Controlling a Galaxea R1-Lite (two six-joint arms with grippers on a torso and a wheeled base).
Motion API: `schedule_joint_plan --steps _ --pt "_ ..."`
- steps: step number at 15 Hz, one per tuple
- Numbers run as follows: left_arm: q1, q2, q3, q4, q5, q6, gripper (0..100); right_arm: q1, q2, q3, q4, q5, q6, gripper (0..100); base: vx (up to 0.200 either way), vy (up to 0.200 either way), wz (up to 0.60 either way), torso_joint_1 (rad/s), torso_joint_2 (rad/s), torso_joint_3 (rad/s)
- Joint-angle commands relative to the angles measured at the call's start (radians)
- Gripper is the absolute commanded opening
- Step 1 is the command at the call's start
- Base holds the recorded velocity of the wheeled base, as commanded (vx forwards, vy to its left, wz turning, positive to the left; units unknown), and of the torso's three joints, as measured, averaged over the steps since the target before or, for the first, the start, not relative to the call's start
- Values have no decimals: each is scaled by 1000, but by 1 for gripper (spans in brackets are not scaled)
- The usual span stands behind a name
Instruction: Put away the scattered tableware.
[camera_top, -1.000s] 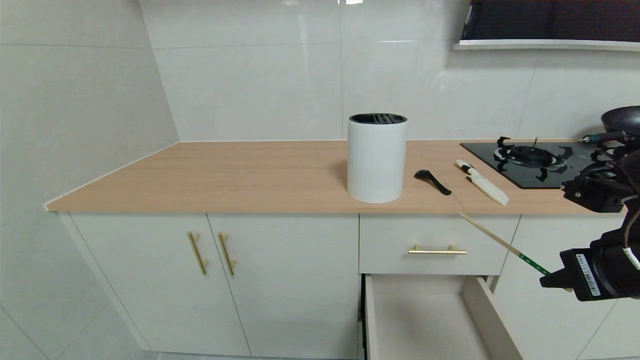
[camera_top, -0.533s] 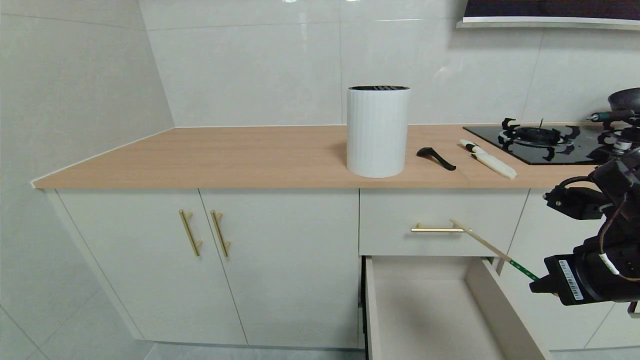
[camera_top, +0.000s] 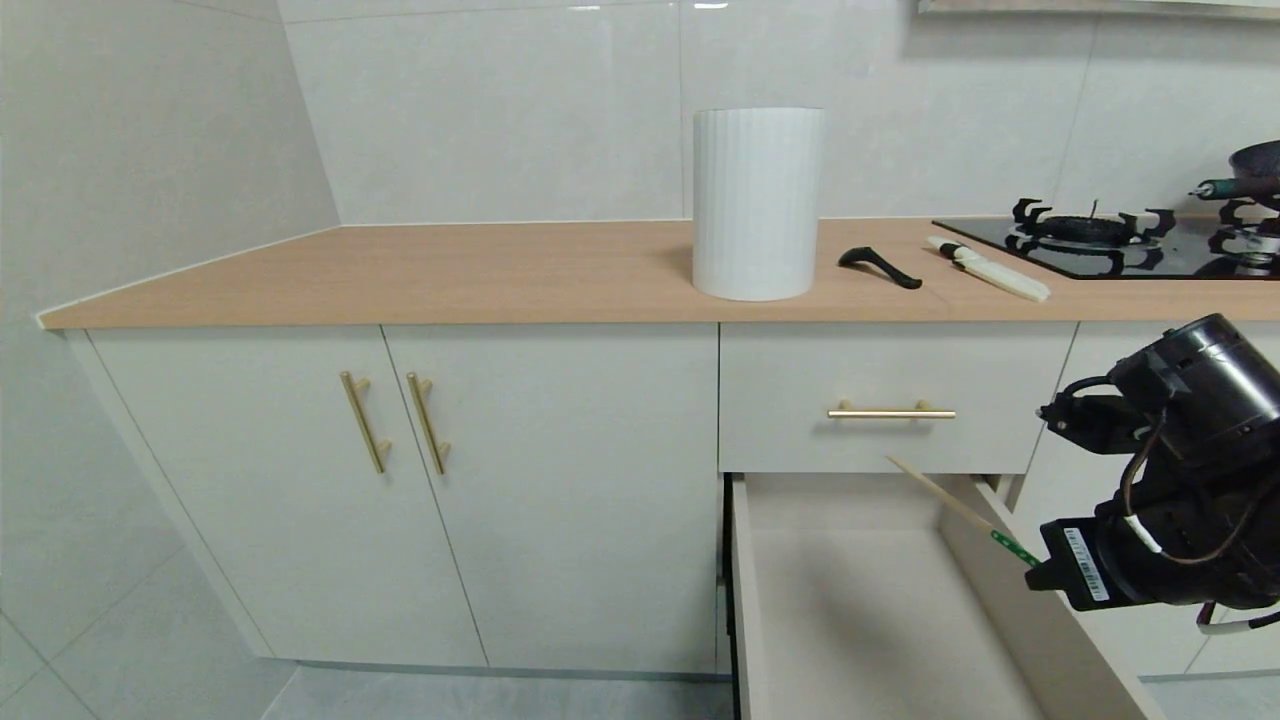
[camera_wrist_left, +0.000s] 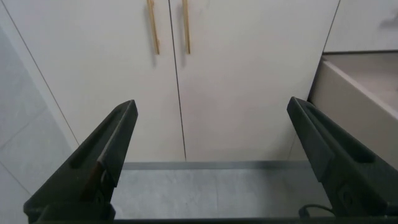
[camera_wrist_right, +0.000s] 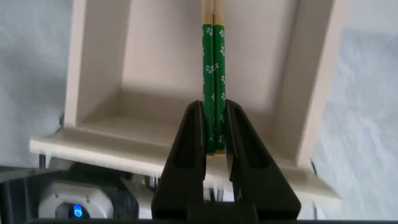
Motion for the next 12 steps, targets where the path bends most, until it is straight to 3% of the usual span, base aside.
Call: schedule_joint_plan --steps 1,5,9,12 --pt "0 0 0 0 0 0 100 0 31 8 -5 0 0 0 0 0 0 -17 95 46" --pt "0 0 0 0 0 0 100 33 128 27 -48 3 1 0 0 0 0 -3 13 10" --pt "0 0 0 0 0 0 100 74 367 33 -183 -5 9 0 0 0 0 0 0 0" --pt "0 0 0 0 0 0 100 74 560 -48 -301 -5 3 0 0 0 0 0 0 0"
